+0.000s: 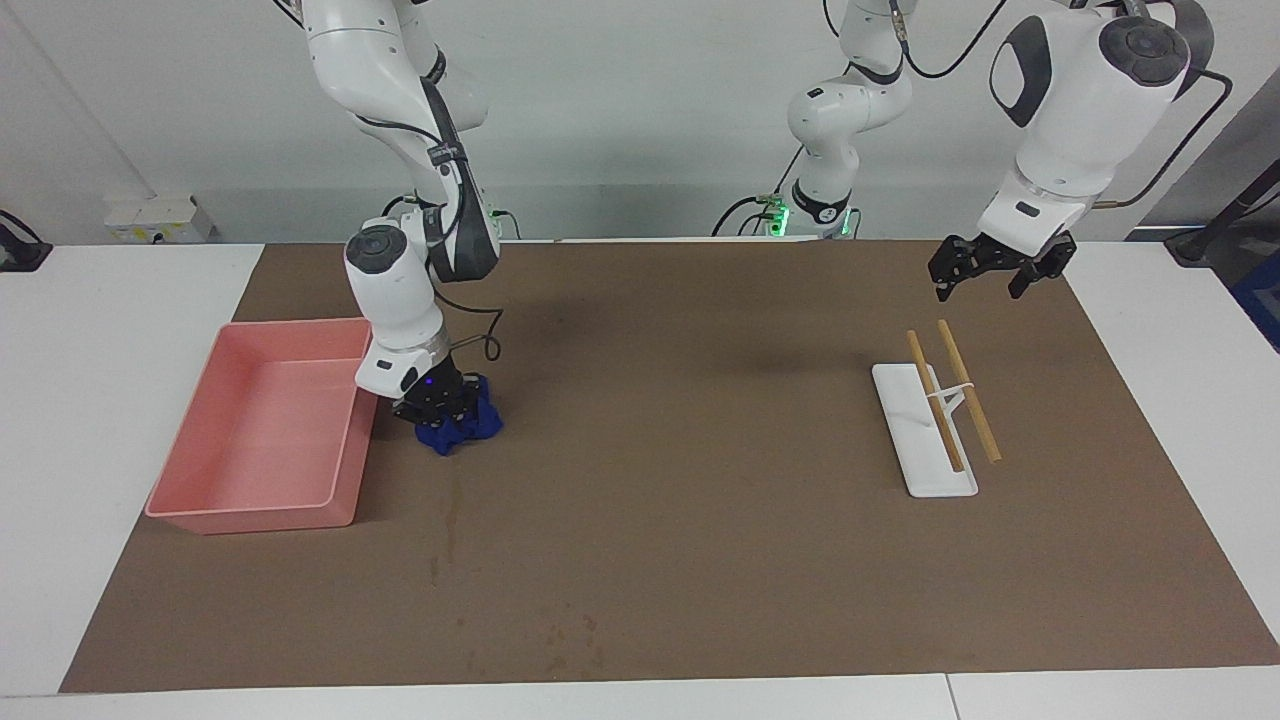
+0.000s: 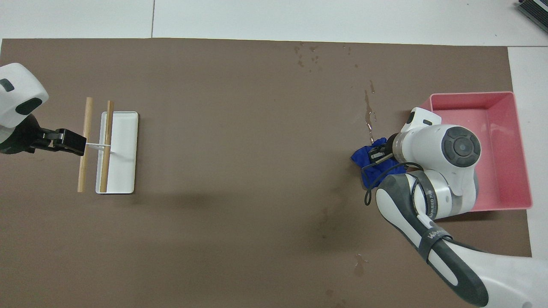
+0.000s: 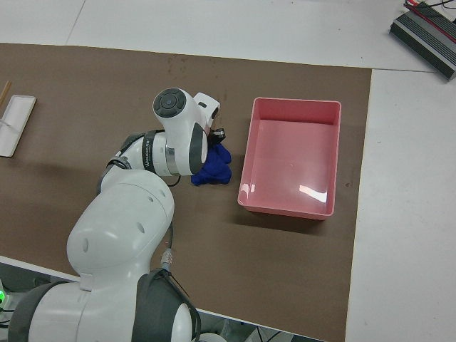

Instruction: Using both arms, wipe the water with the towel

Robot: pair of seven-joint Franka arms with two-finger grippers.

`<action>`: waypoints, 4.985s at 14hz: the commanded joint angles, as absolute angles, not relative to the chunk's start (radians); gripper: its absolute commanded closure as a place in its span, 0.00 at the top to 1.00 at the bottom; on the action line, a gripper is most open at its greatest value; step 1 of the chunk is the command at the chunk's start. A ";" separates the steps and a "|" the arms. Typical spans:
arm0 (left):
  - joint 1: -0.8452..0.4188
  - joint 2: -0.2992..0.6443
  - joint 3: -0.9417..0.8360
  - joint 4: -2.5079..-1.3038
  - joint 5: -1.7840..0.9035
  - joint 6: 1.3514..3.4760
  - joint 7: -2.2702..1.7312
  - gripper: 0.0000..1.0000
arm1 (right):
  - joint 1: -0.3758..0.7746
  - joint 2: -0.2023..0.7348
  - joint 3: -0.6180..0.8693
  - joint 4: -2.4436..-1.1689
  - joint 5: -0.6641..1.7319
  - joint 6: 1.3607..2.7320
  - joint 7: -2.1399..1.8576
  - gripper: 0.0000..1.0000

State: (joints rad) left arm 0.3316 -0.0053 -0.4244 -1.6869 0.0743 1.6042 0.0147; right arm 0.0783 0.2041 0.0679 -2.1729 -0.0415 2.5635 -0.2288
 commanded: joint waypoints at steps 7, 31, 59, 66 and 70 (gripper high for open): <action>0.002 -0.023 -0.072 -1.662 -0.035 1.608 -0.003 1.00 | 0.035 0.392 0.077 -1.878 -0.124 2.583 -0.255 0.00; 0.052 -0.031 -0.124 -1.594 0.006 1.516 0.021 1.00 | 0.061 0.681 0.078 -1.755 -0.114 2.865 -0.181 0.00; 0.051 -0.038 -0.124 -1.606 0.005 1.513 0.011 1.00 | 0.011 0.440 0.150 -1.974 0.028 2.342 -0.084 0.00; 0.051 -0.038 -0.124 -1.606 0.005 1.513 0.011 1.00 | -0.014 0.324 0.150 -2.130 0.028 2.347 -0.097 0.00; 0.051 -0.038 -0.124 -1.606 0.005 1.513 0.011 1.00 | -0.018 0.276 0.150 -2.183 0.029 2.345 -0.095 0.00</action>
